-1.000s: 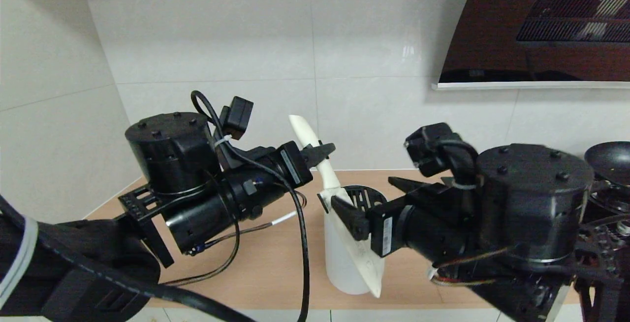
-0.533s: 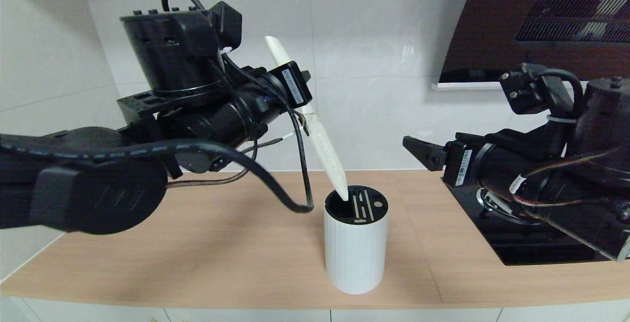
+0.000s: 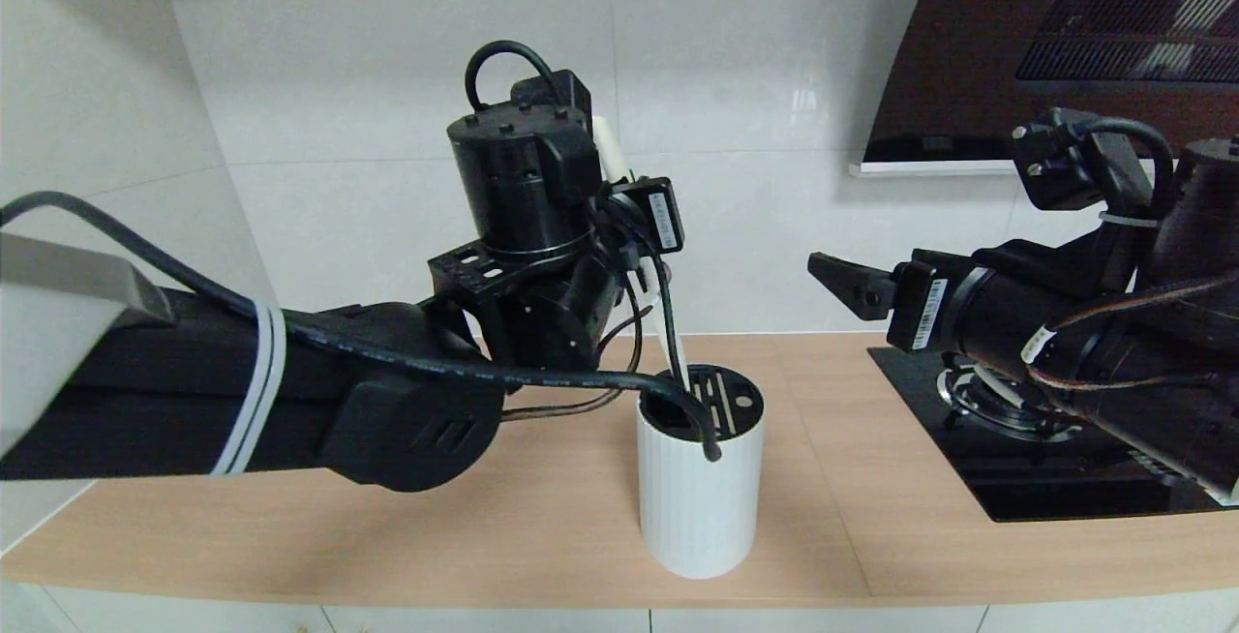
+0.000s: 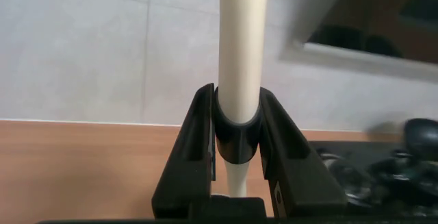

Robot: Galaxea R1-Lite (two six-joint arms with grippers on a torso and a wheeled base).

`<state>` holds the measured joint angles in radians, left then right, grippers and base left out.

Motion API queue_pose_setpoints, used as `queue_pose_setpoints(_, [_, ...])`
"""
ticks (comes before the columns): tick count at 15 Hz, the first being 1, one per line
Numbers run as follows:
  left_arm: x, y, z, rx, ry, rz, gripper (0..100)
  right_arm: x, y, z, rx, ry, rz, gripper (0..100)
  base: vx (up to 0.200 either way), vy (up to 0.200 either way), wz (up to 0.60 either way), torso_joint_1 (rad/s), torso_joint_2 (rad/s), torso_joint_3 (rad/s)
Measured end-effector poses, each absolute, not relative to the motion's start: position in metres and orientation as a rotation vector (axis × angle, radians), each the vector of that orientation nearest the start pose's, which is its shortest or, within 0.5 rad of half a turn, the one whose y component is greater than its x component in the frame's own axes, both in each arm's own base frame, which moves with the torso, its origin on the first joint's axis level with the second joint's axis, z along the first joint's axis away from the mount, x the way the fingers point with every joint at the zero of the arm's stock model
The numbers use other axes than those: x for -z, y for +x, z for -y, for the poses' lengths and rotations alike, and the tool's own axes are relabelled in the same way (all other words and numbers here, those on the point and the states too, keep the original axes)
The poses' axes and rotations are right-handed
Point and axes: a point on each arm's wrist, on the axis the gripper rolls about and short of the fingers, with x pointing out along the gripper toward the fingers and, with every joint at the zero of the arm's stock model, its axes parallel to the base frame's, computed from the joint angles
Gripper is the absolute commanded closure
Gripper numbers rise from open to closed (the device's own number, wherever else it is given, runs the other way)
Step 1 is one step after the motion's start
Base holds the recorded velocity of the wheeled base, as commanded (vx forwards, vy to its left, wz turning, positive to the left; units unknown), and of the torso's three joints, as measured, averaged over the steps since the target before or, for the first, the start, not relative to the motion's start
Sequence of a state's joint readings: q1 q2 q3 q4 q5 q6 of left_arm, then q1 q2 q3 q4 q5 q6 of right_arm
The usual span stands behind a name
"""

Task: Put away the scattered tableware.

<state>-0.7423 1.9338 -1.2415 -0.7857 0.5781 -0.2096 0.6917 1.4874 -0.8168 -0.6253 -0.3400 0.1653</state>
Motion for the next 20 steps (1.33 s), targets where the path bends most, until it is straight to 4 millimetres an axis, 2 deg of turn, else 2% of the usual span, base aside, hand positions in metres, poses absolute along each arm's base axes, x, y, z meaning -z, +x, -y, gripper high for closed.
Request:
queue_pose_setpoints(7, [-0.207,0.304,0.263,0.126,-0.168,0.095,100,-0.242,0.207,-0.162,-0.346,0.135,-0.080,0,0.000,0.000,0.00,0.000,0.00,0.000])
queue_pose_setpoints(20, [-0.174,0.323,0.280,0.052,-0.141,0.053,100,-0.240,0.208,-0.163,-0.344,0.132,-0.085,0,0.000,0.000,0.00,0.000,0.00,0.000])
